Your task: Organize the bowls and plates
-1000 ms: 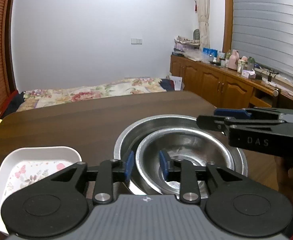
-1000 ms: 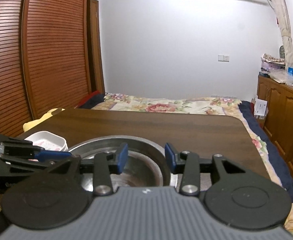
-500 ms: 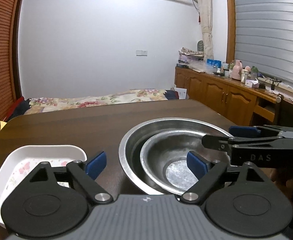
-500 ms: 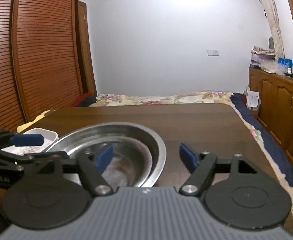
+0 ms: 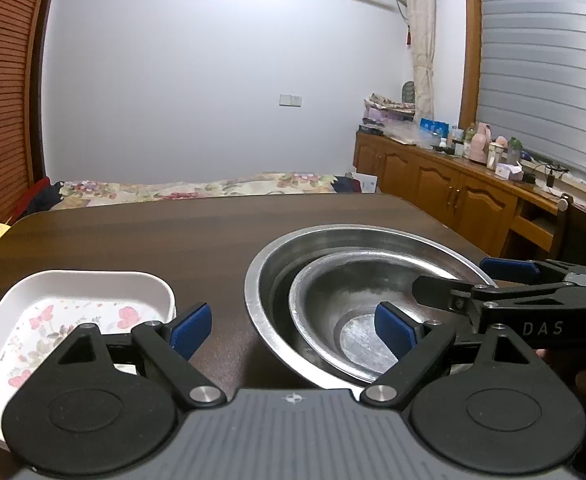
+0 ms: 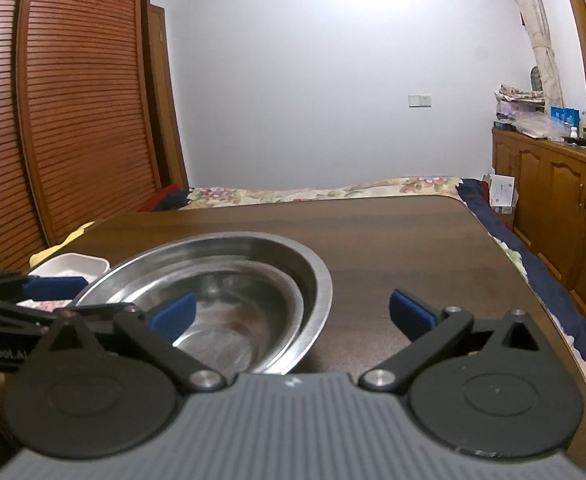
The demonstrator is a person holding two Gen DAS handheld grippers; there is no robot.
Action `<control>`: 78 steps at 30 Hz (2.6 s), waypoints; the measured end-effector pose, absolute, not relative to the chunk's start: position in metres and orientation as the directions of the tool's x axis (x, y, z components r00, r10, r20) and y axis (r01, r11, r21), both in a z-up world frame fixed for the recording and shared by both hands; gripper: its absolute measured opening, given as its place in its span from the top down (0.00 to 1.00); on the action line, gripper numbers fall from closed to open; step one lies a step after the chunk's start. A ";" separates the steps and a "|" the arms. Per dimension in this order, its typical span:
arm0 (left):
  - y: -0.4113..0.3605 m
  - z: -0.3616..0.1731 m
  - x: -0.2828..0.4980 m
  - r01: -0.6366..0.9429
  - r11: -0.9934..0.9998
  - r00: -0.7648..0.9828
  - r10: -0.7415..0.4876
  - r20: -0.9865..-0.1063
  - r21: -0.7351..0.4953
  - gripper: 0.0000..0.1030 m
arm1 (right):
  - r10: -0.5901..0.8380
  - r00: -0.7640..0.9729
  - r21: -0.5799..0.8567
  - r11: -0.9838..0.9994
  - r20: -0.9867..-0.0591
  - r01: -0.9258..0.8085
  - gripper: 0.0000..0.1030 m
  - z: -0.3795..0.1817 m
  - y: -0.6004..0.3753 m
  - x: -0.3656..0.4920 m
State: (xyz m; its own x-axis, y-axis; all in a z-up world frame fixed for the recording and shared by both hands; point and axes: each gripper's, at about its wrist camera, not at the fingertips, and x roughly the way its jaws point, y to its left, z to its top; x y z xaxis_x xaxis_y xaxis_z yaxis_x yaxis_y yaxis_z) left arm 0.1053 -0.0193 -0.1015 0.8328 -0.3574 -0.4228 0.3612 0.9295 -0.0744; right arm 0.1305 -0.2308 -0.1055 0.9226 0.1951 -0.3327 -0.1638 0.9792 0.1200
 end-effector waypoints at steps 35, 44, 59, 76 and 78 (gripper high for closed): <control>-0.013 -0.093 0.112 0.359 0.928 0.818 -0.365 -0.445 -0.102 0.68 | 0.251 0.889 0.212 0.961 -0.383 -0.180 0.73 -0.104 -0.235 0.132; -0.009 -0.078 0.105 0.371 0.925 0.831 -0.371 -0.414 -0.084 0.68 | 0.263 0.903 0.209 0.957 -0.339 -0.200 0.73 -0.089 -0.237 0.128; 0.011 -0.047 0.104 0.378 0.924 0.848 -0.370 -0.379 -0.056 0.68 | 0.277 0.917 0.174 0.956 -0.288 -0.234 0.73 -0.061 -0.224 0.126; 0.060 -0.028 0.090 0.309 0.949 0.887 -0.311 -0.342 -0.063 0.68 | 0.355 0.891 0.164 0.933 -0.282 -0.320 0.73 -0.046 -0.183 0.134; 0.068 -0.027 0.090 0.299 0.952 0.889 -0.304 -0.343 -0.070 0.69 | 0.367 0.885 0.158 0.929 -0.286 -0.335 0.73 -0.045 -0.176 0.135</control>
State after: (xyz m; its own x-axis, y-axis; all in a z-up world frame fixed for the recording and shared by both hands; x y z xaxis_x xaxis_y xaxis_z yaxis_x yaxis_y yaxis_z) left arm 0.0897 0.0683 -0.0272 0.8888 -0.3042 -0.3427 0.2986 0.9518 -0.0704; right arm 0.1347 -0.1762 -0.0446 0.8850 0.3673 -0.2860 -0.3346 0.9291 0.1577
